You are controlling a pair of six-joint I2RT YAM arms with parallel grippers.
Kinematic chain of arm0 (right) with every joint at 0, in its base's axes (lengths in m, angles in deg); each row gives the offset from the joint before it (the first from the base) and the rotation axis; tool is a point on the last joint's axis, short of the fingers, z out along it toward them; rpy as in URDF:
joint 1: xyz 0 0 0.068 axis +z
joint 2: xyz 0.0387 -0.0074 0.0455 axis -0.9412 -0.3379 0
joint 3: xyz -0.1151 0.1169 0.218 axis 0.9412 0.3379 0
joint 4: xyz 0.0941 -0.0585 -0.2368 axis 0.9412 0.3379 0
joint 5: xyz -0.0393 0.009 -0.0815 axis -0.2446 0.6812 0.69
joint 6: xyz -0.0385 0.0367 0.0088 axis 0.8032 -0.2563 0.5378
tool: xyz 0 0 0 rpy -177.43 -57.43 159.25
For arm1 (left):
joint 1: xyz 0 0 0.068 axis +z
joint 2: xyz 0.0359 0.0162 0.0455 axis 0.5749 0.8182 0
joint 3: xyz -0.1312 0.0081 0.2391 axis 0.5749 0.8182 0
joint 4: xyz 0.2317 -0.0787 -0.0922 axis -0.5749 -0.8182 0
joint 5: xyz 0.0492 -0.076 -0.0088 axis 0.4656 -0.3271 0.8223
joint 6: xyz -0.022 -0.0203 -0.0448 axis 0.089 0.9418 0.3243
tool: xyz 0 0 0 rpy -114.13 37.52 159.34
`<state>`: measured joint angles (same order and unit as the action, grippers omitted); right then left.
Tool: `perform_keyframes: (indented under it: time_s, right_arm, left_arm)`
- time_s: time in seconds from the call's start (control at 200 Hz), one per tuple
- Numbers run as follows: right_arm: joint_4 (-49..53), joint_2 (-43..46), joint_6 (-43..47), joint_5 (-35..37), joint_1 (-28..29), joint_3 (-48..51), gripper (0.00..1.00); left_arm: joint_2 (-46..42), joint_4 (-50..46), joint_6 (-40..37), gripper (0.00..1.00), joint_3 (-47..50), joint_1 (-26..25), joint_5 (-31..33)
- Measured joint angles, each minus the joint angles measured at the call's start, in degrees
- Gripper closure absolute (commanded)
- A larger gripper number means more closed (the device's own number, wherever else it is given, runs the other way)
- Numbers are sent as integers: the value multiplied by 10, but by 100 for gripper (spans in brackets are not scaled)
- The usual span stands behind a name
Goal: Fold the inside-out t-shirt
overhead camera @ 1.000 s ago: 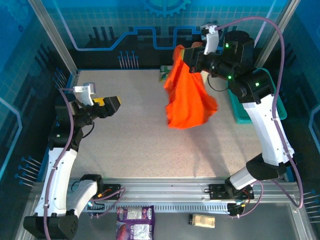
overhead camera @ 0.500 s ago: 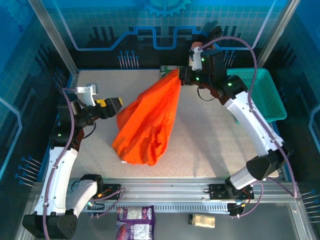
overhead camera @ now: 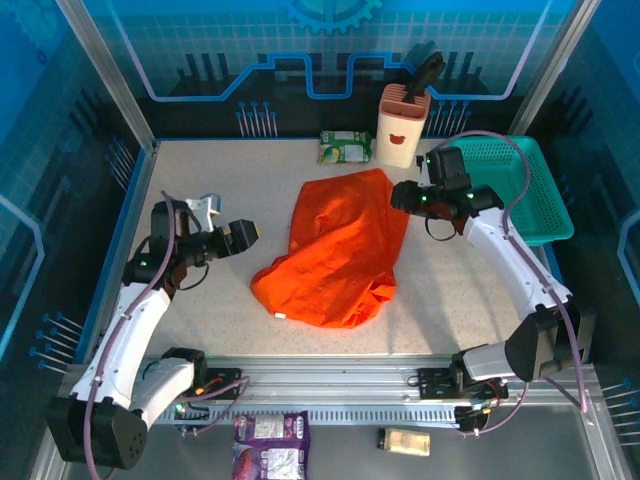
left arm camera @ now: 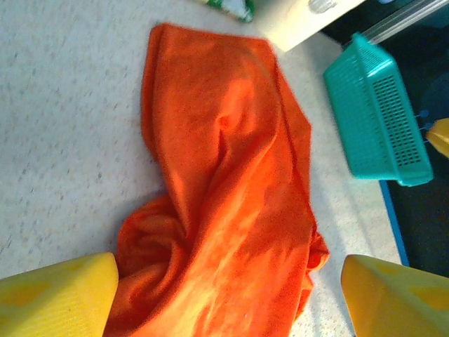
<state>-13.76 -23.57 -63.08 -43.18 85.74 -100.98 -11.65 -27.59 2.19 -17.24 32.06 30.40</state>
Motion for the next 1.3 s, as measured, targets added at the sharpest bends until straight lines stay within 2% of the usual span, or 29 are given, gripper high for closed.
perform_keyframes:
  time_s: [0.215,0.46,0.65,0.916,1.071,1.151,1.301]
  right_arm:
    - [-12,-20,5,-23,20,39,52]
    - [4,-85,29,-21,37,43,52]
    - [21,-83,38,-23,64,104,51]
    - [62,-61,35,-11,112,170,52]
    - [62,-61,21,-9,143,191,52]
    - [58,-70,16,-9,150,191,58]
    - [51,-92,12,2,152,191,89]
  left_arm:
    - [14,-33,21,28,43,-45,46]
    - [71,-35,30,31,80,-84,52]
    - [139,-17,27,36,81,-95,46]
    - [207,-9,14,38,67,-96,31]
    - [228,-1,12,52,65,-96,23]
    - [233,2,12,58,65,-97,24]
    - [232,6,13,76,65,-98,32]
